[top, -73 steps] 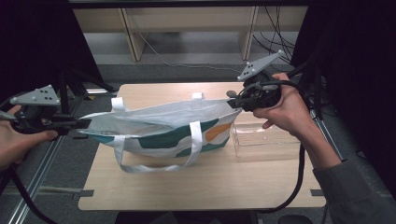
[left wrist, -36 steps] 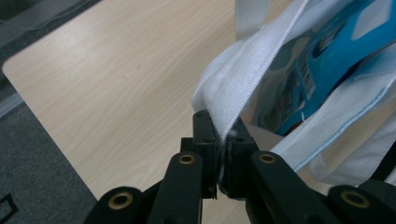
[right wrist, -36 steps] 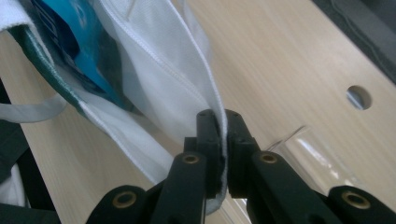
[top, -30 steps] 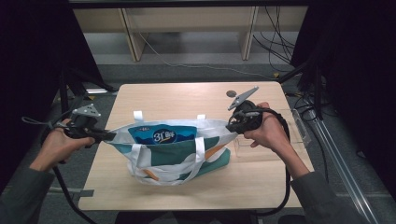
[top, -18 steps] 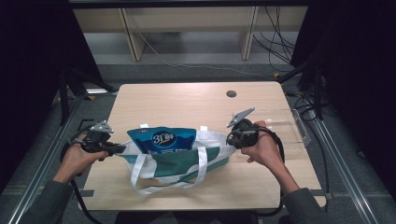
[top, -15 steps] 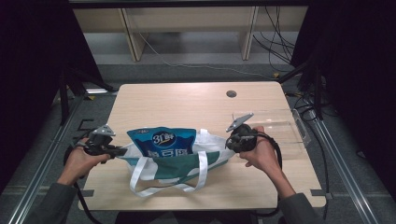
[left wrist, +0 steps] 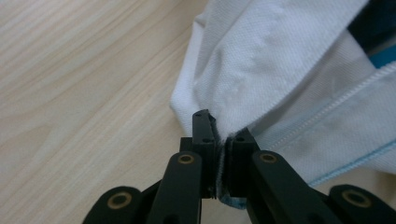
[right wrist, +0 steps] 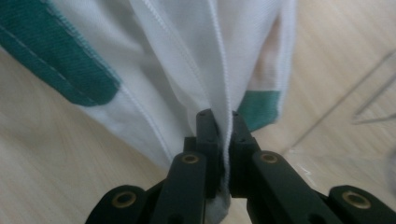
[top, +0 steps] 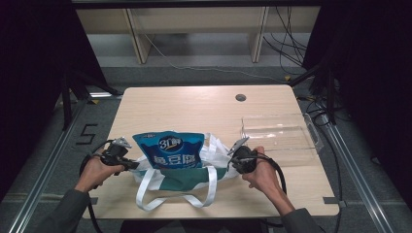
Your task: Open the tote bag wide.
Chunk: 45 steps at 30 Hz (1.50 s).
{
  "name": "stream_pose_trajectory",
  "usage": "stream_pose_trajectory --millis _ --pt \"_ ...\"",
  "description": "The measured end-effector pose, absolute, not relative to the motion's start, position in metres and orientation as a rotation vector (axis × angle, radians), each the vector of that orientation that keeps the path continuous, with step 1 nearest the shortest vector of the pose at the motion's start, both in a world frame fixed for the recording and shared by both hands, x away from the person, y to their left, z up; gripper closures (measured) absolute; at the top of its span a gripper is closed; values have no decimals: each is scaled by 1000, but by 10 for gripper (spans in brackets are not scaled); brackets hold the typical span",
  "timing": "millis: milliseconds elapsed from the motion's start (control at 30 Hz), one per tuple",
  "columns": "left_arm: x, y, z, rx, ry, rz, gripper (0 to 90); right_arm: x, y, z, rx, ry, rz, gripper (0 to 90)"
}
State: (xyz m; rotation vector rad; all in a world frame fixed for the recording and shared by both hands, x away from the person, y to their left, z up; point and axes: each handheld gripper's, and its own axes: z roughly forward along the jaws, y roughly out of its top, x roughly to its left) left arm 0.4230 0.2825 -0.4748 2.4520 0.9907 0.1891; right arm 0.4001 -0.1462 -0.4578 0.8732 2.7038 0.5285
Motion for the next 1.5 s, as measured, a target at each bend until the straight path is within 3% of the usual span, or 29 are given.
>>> stream_pose_trajectory --millis 267,333,367,400,533,667,700,833,1033,1167,1200,1233,1267,1300,1333,1500 --pt "422 280 -476 2461 998 194 822 403 -143 -466 869 2726 505 863" --pt "420 281 -472 2450 1018 229 736 402 -145 -463 896 2718 520 827" --pt "419 282 -466 2467 1024 261 620 401 -146 -459 919 2708 538 787" --pt "419 282 -466 2467 1024 261 574 400 -149 -453 933 2683 569 731" --pt "410 285 -427 2255 986 233 434 392 -156 -418 936 2561 880 649" --pt "412 282 -402 2201 918 201 459 382 -142 -396 837 2586 1134 636" --pt "414 276 -395 2272 870 215 468 379 -136 -395 798 2606 1152 625" --pt "421 266 -399 2401 869 208 459 373 -112 -397 700 2677 1133 572" --pt "443 261 -418 2405 867 121 426 376 -89 -411 634 2792 1036 513" --pt "450 257 -420 2328 858 48 469 376 -82 -422 639 2811 980 565" --pt "452 256 -420 2311 869 54 495 374 -81 -425 648 2821 958 659" --pt "456 256 -420 2307 857 61 567 374 -81 -429 534 2846 919 719" --pt "458 255 -420 2298 862 75 567 374 -81 -429 534 2846 919 719" --pt "464 253 -424 2301 857 86 678 373 -80 -432 500 2862 898 758" --pt "464 253 -424 2301 857 86 730 372 -79 -433 486 2869 886 774" --pt "482 240 -452 2355 907 59 850 363 -77 -441 437 2923 871 824"
